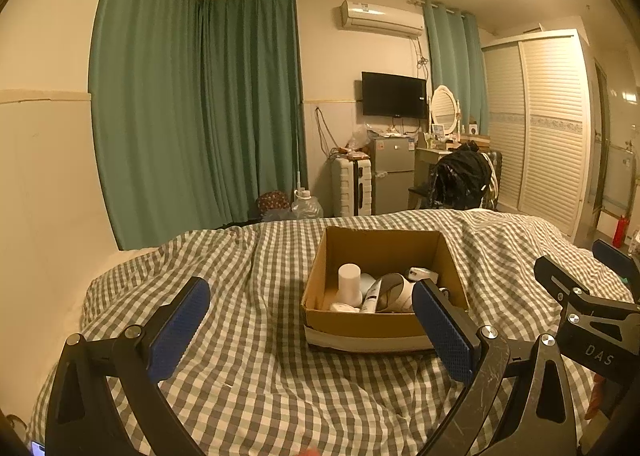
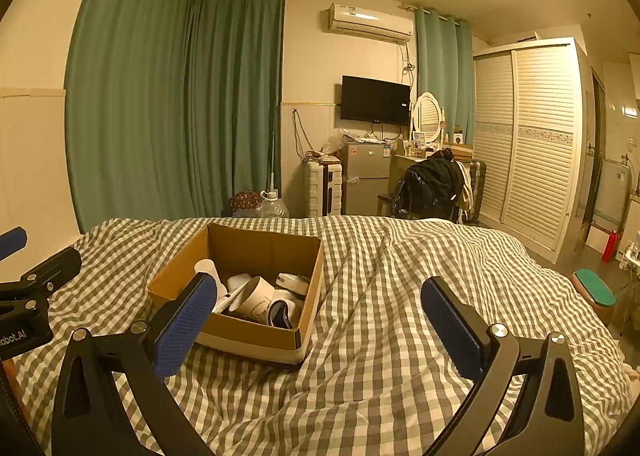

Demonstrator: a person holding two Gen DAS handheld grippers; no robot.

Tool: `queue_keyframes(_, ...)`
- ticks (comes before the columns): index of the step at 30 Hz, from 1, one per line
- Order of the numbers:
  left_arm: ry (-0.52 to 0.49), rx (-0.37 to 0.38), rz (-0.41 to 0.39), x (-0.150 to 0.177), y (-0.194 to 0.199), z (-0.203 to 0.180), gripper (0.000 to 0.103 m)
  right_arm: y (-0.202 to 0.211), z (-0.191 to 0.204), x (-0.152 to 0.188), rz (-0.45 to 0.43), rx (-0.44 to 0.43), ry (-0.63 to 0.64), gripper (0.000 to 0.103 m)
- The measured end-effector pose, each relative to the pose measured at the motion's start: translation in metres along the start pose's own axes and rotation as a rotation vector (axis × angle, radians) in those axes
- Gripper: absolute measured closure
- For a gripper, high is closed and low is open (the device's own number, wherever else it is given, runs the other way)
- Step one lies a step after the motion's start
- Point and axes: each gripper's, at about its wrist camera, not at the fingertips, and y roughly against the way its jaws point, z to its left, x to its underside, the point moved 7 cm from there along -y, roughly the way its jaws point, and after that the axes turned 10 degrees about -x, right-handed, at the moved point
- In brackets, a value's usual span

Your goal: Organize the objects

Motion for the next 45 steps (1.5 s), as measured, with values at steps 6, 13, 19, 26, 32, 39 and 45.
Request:
queue_keyframes(6,-0.009,-0.001,-0.004,0.0,0.0001,-0.0014,0.0,0.0001,-0.0003,0.0002,0.001,0.0,-0.002,0.0)
queue_keyframes(13,-0.015,-0.002,0.001,0.0016,-0.0022,-0.0018,0.0,-0.0001,-0.0003,0.0008,0.0,0.001,-0.002,0.0)
queue_keyframes(19,-0.016,0.0,0.002,0.0025,-0.0023,-0.0021,0.0,-0.0005,-0.0001,0.0007,0.002,0.0,-0.002,0.0)
queue_keyframes(26,-0.02,0.002,0.009,0.0035,-0.0044,-0.0025,0.0,-0.001,0.0006,0.0013,0.003,0.0,-0.001,0.0)
queue_keyframes(32,-0.021,0.002,0.01,0.0038,-0.0059,-0.002,0.0,-0.0025,0.0013,0.0031,0.007,-0.002,-0.001,0.0)
queue_keyframes(39,-0.021,0.001,0.012,0.0053,-0.0058,-0.0024,0.0,-0.0033,0.0016,0.0043,0.01,-0.003,-0.002,0.0)
queue_keyframes(45,-0.023,0.0,0.013,0.0069,-0.0058,-0.0033,0.0,-0.0039,0.0018,0.0051,0.012,-0.004,-0.003,0.0)
